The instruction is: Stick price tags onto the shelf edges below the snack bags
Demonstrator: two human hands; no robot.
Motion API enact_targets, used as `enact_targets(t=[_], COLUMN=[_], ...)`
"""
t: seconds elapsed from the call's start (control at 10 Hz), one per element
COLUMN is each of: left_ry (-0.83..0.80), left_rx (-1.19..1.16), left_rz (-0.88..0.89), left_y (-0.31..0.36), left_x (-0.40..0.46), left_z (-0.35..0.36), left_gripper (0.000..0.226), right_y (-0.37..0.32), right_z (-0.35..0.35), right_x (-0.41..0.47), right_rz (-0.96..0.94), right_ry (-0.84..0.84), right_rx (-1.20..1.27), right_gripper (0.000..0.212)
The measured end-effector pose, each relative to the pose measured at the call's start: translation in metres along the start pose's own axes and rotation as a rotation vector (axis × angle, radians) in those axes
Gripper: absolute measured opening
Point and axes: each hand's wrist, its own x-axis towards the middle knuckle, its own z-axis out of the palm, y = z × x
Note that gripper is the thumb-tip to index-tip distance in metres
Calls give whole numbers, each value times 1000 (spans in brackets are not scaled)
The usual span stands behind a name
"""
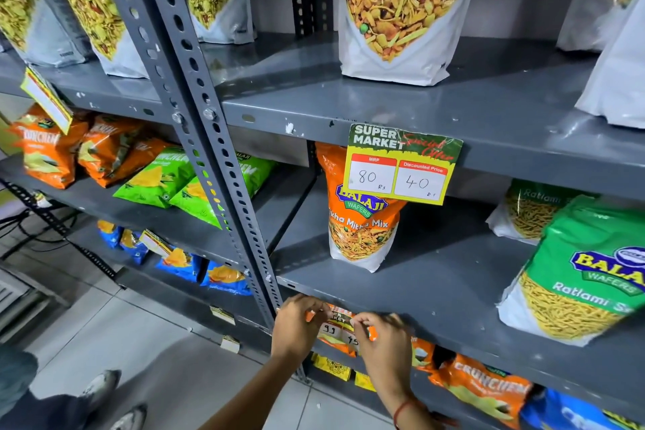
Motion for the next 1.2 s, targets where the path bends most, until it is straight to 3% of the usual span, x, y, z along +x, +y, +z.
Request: enact_targets(t=[0.6,0.8,0.9,1.1,1.2], left_ry=[60,32,57,89,120], left_rx=[29,112,100,49,2], left_rz=[8,40,28,-14,-96], left_y=[9,7,8,4,0], left_x=[26,27,26,7,-18], left_z=[3,6,7,14,23], left_gripper=[7,31,32,35,52], right_y=[-7,-12,-13,-5,9], right_z=[4,2,0,-14,-30], right_x=[27,29,31,23,8], right_rz=[36,23,36,-11,-8], right_ry=[16,6,2,7,12], right_rx=[-119,-167,-164,-221,-214], right_gripper=[12,26,33,36,35])
